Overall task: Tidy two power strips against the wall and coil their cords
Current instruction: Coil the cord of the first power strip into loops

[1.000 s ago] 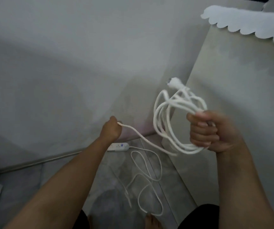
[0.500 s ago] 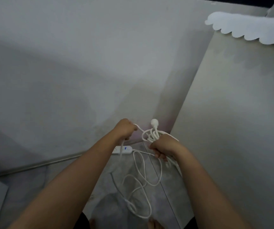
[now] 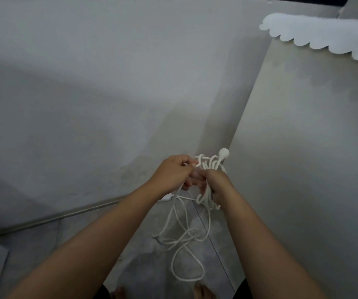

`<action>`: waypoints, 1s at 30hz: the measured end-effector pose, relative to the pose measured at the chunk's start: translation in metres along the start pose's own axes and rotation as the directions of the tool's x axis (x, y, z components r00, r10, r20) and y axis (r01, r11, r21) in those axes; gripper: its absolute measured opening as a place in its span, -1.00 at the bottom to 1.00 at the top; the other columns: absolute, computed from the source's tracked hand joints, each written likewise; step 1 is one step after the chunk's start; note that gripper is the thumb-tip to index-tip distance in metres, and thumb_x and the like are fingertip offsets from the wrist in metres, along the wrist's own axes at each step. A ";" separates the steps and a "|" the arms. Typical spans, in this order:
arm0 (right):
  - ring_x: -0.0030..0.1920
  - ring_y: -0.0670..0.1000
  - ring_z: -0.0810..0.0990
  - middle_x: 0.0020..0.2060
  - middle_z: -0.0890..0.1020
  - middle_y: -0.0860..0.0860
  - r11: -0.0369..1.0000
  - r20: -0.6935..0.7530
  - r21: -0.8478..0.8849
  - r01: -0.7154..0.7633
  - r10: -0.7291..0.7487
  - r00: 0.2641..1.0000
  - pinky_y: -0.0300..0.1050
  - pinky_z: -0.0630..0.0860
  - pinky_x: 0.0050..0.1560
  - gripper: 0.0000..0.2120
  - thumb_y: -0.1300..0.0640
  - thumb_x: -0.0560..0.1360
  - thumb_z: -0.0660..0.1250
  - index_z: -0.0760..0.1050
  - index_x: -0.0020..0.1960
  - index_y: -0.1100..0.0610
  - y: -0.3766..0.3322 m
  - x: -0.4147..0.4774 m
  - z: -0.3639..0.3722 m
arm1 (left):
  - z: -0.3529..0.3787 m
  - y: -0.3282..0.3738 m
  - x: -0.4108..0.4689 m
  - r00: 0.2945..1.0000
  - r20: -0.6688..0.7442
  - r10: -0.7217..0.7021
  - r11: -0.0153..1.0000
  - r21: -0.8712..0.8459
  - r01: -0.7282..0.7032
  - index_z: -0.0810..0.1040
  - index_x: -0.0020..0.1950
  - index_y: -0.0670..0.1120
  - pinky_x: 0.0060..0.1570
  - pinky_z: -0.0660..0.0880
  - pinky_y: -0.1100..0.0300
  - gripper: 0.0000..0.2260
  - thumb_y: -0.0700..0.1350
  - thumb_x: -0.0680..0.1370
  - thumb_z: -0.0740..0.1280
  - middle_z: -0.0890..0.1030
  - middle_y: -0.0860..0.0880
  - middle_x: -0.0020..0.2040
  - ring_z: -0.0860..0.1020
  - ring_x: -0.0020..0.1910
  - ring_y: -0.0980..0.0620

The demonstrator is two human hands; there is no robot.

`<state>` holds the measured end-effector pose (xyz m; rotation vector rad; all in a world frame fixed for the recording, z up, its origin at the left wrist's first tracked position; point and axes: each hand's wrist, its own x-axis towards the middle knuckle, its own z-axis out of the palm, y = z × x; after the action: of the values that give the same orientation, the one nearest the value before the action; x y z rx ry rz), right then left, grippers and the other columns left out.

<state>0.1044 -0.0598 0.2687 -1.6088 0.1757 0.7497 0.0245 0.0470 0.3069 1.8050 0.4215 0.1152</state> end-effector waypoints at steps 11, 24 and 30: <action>-0.48 0.05 0.66 -0.44 0.66 0.11 0.703 0.111 0.707 -0.080 0.001 0.994 -0.02 0.61 -0.01 -0.75 0.06 0.60 0.23 0.47 -0.19 0.16 -0.029 0.003 -0.030 | 0.044 -0.025 -0.029 0.971 0.230 0.064 0.940 0.313 -0.136 0.39 -0.31 0.01 -0.39 0.37 0.24 -0.58 0.14 0.64 -0.02 0.49 0.03 -0.46 0.47 -0.46 0.02; -0.68 -0.18 0.32 -0.67 0.32 -0.11 0.610 0.283 0.786 -0.105 -0.204 0.937 -0.32 0.45 -0.52 -0.74 0.13 0.52 0.28 0.35 -0.33 0.06 -0.047 -0.018 -0.034 | 0.019 -0.044 0.002 0.911 0.406 -0.070 0.938 0.339 -0.079 0.54 -0.48 -0.03 -0.47 0.44 0.32 -0.35 0.52 0.35 0.12 0.56 0.02 -0.56 0.49 -0.59 0.12; -0.71 -0.15 0.23 -0.72 0.24 -0.09 0.465 0.164 0.885 0.005 -0.322 0.933 -0.37 0.23 -0.53 -0.59 0.11 0.55 0.17 0.32 -0.48 0.09 -0.052 -0.021 -0.038 | 0.002 -0.089 0.019 0.938 0.346 -0.023 0.901 0.414 -0.131 0.56 -0.29 0.01 -0.19 0.44 0.16 -0.69 0.25 0.34 0.42 0.57 0.13 -0.32 0.52 -0.30 0.15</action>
<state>0.1288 -0.0913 0.3230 -0.4674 0.1325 0.5836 0.0225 0.0705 0.2193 2.2240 0.1472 -0.2768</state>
